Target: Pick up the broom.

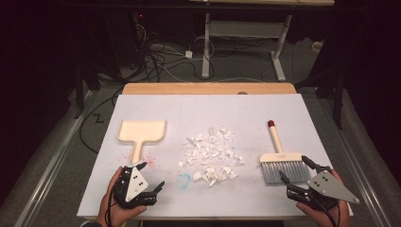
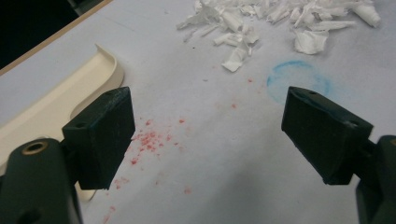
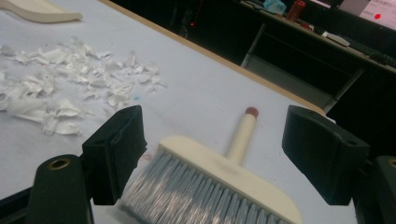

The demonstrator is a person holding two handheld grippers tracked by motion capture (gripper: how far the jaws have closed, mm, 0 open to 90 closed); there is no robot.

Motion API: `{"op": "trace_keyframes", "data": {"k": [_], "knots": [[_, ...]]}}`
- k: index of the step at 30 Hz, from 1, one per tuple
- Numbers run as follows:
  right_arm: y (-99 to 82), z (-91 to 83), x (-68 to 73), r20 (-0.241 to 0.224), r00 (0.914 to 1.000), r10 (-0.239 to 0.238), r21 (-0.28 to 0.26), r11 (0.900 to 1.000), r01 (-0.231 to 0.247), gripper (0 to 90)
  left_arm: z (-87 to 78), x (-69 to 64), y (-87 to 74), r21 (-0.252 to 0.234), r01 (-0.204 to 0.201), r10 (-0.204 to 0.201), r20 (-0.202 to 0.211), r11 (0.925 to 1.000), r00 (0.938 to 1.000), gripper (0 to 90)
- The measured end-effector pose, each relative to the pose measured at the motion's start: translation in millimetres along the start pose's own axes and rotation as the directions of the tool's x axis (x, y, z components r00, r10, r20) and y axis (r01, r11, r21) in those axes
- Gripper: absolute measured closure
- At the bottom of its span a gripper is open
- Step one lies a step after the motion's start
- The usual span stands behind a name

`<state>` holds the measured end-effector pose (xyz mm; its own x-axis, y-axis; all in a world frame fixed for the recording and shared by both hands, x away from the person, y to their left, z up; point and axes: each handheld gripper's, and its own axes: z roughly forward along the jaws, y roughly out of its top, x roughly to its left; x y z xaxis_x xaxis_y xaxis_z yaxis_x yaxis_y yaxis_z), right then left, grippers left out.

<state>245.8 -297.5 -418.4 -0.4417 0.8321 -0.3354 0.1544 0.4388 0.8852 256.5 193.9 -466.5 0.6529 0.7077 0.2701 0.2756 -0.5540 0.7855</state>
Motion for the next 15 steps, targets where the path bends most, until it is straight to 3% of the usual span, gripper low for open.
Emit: {"op": "trace_keyframes", "data": {"k": [8,15], "knots": [[-2.2,-0.3,2.1,-0.008,0.9997,-0.022,-0.018,0.9996,0.021,21.3,3.5,-3.6,1.4,-0.006,-0.022,0.022,0.014,0.9997,0.9997,16.4],[-2.3,5.2,2.3,0.004,0.9998,-0.019,0.027,0.9994,0.019,21.5,0.7,-3.7,-0.7,-0.015,-0.019,0.019,0.021,0.9997,0.9996,16.4]]}}
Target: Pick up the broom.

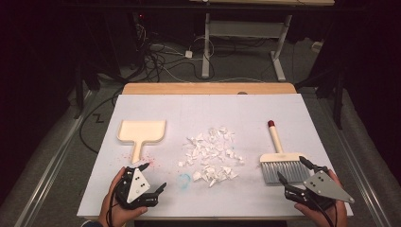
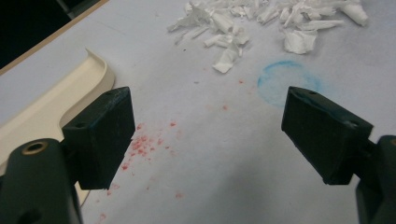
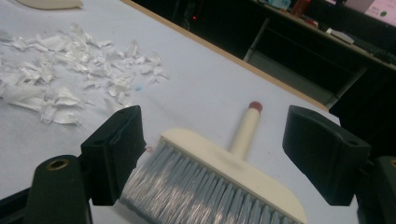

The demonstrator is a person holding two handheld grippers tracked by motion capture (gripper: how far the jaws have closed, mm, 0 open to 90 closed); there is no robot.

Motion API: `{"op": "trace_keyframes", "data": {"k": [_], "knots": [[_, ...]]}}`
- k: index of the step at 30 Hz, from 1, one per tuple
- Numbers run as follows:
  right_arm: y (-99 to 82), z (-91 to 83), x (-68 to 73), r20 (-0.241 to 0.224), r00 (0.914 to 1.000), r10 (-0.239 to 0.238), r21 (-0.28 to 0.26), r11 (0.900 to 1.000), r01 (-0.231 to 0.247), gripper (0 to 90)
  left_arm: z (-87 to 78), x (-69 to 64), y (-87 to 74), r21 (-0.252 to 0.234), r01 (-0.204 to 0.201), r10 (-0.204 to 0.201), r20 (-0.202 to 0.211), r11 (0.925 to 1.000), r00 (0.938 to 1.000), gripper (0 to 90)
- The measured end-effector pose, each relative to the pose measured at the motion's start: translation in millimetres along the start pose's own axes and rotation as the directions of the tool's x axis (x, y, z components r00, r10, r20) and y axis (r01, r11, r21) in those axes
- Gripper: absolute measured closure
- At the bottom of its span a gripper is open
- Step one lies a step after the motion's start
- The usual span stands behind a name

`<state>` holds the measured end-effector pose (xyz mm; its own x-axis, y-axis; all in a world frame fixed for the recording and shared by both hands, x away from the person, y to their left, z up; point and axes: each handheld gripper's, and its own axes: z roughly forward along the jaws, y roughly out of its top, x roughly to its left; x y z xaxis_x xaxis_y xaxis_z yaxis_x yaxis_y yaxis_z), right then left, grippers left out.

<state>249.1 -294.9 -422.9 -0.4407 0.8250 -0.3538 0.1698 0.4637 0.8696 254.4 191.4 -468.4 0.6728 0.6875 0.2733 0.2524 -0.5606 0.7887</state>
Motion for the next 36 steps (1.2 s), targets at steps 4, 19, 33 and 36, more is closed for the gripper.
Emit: {"op": "trace_keyframes", "data": {"k": [4,19,33,36], "knots": [[-0.2,3.5,-1.9,0.006,1.0,0.004,0.017,0.9999,-0.004,21.4,0.7,-1.3,0.1,0.002,0.001,-0.001,0.006,1.0,1.0,16.4],[3.7,8.9,-13.8,0.024,0.9993,0.03,0.038,0.9988,-0.031,19.3,4.9,-8.2,3.8,0.019,-0.011,0.01,0.016,0.9998,0.9998,16.4],[8.7,31.9,-35.7,0.028,0.9962,0.083,0.114,0.9898,-0.086,17.5,6.9,-12.6,7.3,0.022,-0.018,0.017,0.018,0.9996,0.9997,16.4],[13.3,45.7,-47.4,0.03,0.9938,0.107,0.165,0.98,-0.11,17.5,7.3,-12.7,7.8,0.025,-0.016,0.015,0.015,0.9996,0.9998,16.4]]}}
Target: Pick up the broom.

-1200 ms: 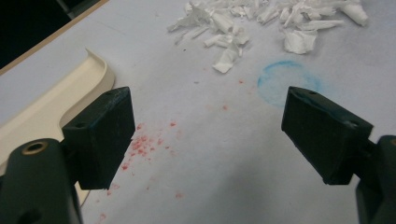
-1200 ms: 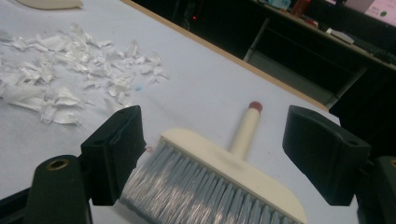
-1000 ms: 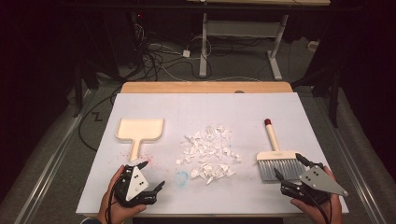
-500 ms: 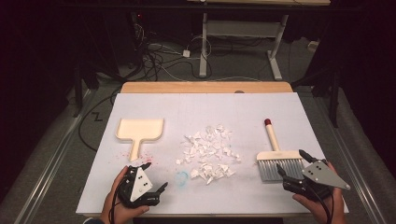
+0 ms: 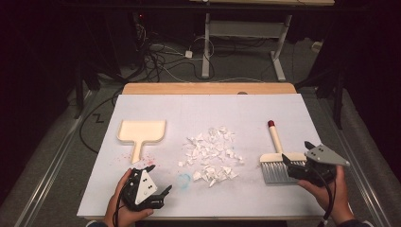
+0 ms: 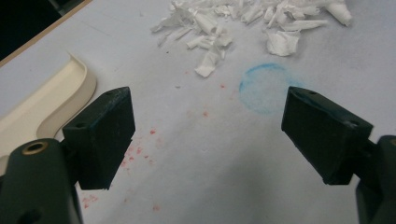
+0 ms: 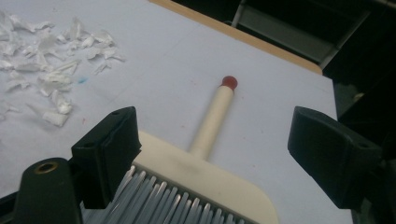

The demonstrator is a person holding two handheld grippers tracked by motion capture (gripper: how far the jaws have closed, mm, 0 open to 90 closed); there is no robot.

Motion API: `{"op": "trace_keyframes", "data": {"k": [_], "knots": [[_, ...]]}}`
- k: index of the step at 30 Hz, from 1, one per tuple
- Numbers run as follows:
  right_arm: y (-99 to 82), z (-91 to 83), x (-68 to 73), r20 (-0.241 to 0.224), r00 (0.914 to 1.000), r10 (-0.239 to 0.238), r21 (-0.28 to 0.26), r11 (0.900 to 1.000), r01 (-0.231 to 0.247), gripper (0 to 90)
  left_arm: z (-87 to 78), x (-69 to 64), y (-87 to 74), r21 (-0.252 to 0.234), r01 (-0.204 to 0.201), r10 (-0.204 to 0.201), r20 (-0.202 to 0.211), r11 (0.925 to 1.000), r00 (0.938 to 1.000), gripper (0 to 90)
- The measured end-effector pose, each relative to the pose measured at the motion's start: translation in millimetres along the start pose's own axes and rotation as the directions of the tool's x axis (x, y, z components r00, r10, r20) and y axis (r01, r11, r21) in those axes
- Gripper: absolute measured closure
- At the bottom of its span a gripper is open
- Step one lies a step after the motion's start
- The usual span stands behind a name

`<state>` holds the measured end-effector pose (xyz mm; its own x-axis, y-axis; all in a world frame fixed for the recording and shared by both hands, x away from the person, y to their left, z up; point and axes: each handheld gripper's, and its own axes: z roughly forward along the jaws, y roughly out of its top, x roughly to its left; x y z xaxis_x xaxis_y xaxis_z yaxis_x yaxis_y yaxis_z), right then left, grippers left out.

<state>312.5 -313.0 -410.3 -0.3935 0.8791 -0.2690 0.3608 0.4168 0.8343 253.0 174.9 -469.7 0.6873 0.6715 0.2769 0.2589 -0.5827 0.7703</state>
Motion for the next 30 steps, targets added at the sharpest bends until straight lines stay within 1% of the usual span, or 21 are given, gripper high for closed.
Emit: {"op": "trace_keyframes", "data": {"k": [4,5,7,10,12,13,14,15,16,17,18,19,20,21,22,23,24,25,27,28,30], "knots": [[7.3,11.5,-5.7,0.002,0.9999,0.012,0.033,0.9994,-0.012,17.8,0.6,-1.5,0.5,-0.001,-0.005,0.005,0.004,1.0,1.0,16.4],[11.5,20.5,-8.5,-0.001,0.9999,0.015,0.064,0.9978,-0.015,17.9,1.1,-1.7,0.3,0.002,-0.008,0.008,0.006,1.0,1.0,16.4],[13.5,25.6,-9.7,0.001,0.9998,0.017,0.084,0.9963,-0.017,18.6,1.5,-1.2,-0.3,0.003,-0.007,0.007,0.007,1.0,0.9999,16.4],[20.3,46.2,-14.0,-0.019,0.9995,0.027,0.153,0.9879,-0.023,19.8,1.0,-0.3,-0.8,0.0,0.0,0.0,0.007,1.0,1.0,16.4],[23.5,58.0,-16.8,-0.04,0.9982,0.045,0.204,0.9783,-0.036,20.9,0.6,-0.8,-1.2,0.005,-0.005,0.005,0.006,1.0,1.0,16.4],[23.5,58.0,-16.8,-0.04,0.9982,0.045,0.204,0.9783,-0.036,20.9,0.6,-0.8,-1.2,0.005,-0.005,0.005,0.006,1.0,1.0,16.4],[25.1,65.3,-17.8,-0.035,0.9978,0.056,0.244,0.9687,-0.045,21.0,0.6,-0.9,-1.2,0.004,-0.004,0.004,0.007,1.0,1.0,16.4],[26.6,71.5,-17.8,-0.041,0.9982,0.043,0.27,0.9623,-0.031,21.6,0.5,-1.1,-1.1,0.004,-0.005,0.005,0.008,1.0,1.0,16.4],[28.4,83.4,-15.5,-0.015,0.9999,0.007,0.315,0.949,-0.002,24.1,0.5,-1.5,-0.9,0.006,-0.01,0.01,0.008,0.9999,0.9999,16.4],[28.4,83.4,-15.5,-0.015,0.9999,0.007,0.315,0.949,-0.002,24.1,0.5,-1.9,-0.9,0.006,-0.013,0.013,0.008,0.9999,0.9999,16.4],[28.0,96.1,-15.5,-0.026,0.9984,0.05,0.384,0.9225,-0.036,25.8,0.6,-2.0,-0.9,0.006,-0.012,0.012,0.009,0.9999,0.9999,16.4],[27.1,102.2,-16.2,-0.026,0.9967,0.077,0.413,0.9086,-0.06,26.6,0.9,-1.9,-0.9,0.007,-0.009,0.009,0.011,0.9999,0.9999,16.4],[27.1,102.2,-16.2,-0.026,0.9967,0.077,0.413,0.9086,-0.06,26.6,1.1,-1.9,-0.9,0.008,-0.01,0.01,0.011,0.9999,0.9999,16.4],[26.1,112.4,-16.1,-0.011,0.9961,0.087,0.455,0.8873,-0.073,28.4,1.3,-2.1,-0.9,0.007,-0.008,0.008,0.015,0.9999,0.9999,16.4],[26.2,116.6,-16.2,0.001,0.9955,0.094,0.474,0.8768,-0.084,29.8,1.6,-2.2,-1.0,0.007,-0.005,0.005,0.018,1.0,0.9998,16.4],[26.2,116.6,-16.2,0.001,0.9955,0.094,0.474,0.8768,-0.084,29.8,1.6,-2.2,-1.0,0.007,-0.005,0.005,0.018,1.0,0.9998,16.5],[26.5,123.1,-17.9,0.01,0.9931,0.117,0.501,0.8591,-0.106,33.0,2.2,-2.4,-1.1,0.008,-0.005,0.005,0.022,1.0,0.9997,16.4],[26.3,126.2,-18.8,0.008,0.9915,0.13,0.516,0.8486,-0.116,34.4,2.5,-2.7,-1.0,0.012,-0.011,0.01,0.023,0.9999,0.9997,16.4],[26.3,131.2,-18.7,0.015,0.9927,0.119,0.551,0.8278,-0.108,38.6,2.2,-3.5,-0.7,0.011,-0.017,0.016,0.026,0.9998,0.9995,16.4],[25.8,132.7,-19.5,0.006,0.9902,0.139,0.552,0.8255,-0.12,40.0,2.2,-3.5,-0.7,0.011,-0.017,0.016,0.026,0.9998,0.9995,16.4],[25.5,134.5,-22.9,0.006,0.981,0.194,0.56,0.8119,-0.164,42.3,2.0,-2.6,-1.4,0.014,-0.013,0.013,0.027,0.9998,0.9995,16.4]]}}
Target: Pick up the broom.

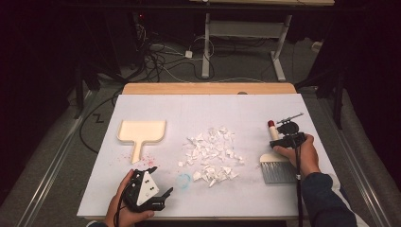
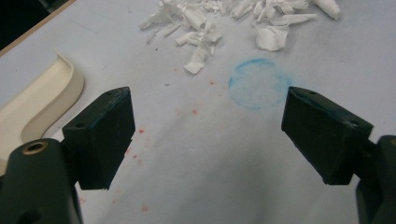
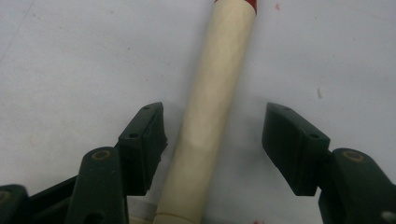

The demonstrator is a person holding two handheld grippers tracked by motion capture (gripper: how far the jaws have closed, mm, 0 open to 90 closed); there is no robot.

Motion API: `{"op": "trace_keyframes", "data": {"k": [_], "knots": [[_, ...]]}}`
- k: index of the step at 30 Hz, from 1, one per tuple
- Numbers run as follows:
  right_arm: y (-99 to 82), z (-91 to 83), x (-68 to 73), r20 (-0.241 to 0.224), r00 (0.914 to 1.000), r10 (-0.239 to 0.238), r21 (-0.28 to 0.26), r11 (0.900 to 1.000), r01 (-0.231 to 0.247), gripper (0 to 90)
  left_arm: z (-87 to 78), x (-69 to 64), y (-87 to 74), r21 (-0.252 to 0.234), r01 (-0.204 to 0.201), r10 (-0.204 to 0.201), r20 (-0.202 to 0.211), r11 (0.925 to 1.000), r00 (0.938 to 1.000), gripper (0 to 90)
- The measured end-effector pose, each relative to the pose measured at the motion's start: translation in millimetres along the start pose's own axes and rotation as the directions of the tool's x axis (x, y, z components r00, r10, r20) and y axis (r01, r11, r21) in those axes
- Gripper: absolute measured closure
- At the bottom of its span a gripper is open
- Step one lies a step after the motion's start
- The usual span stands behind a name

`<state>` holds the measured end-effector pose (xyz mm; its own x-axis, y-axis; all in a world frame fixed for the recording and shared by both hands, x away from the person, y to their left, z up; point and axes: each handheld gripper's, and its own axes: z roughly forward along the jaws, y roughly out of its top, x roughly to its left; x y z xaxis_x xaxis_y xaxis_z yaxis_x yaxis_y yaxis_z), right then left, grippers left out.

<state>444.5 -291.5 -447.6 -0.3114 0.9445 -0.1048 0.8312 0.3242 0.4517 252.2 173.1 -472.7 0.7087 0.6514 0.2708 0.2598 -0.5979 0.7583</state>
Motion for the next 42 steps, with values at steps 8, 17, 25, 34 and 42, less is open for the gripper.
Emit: {"op": "trace_keyframes", "data": {"k": [8,17,25,34,42], "knots": [[0.0,1.7,-2.0,-0.054,0.9976,0.042,-0.014,0.999,-0.043,56.9,0.9,-0.3,1.2,0.001,-0.005,0.005,0.004,1.0,1.0,16.5],[-5.4,1.6,2.8,-0.035,0.9991,0.022,-0.089,0.9957,-0.025,71.1,3.2,-1.1,2.3,0.008,-0.014,0.014,0.013,0.9999,0.9998,16.4],[-22.0,-14.2,-0.9,-0.04,0.9986,0.036,-0.257,0.9654,-0.045,71.2,4.4,-0.3,1.5,0.022,-0.002,0.001,0.007,0.9998,1.0,16.5],[-37.4,-57.3,-6.4,-0.051,0.9983,0.029,-0.45,0.8919,-0.049,71.5,0.4,-0.4,3.8,0.007,0.034,-0.034,-0.008,0.9994,0.9994,16.8],[-42.6,-79.5,-9.2,-0.06,0.9975,0.036,-0.529,0.8463,-0.063,71.6,-0.1,0.5,14.9,-0.048,0.077,-0.076,0.017,0.9959,0.9969,18.2]]}}
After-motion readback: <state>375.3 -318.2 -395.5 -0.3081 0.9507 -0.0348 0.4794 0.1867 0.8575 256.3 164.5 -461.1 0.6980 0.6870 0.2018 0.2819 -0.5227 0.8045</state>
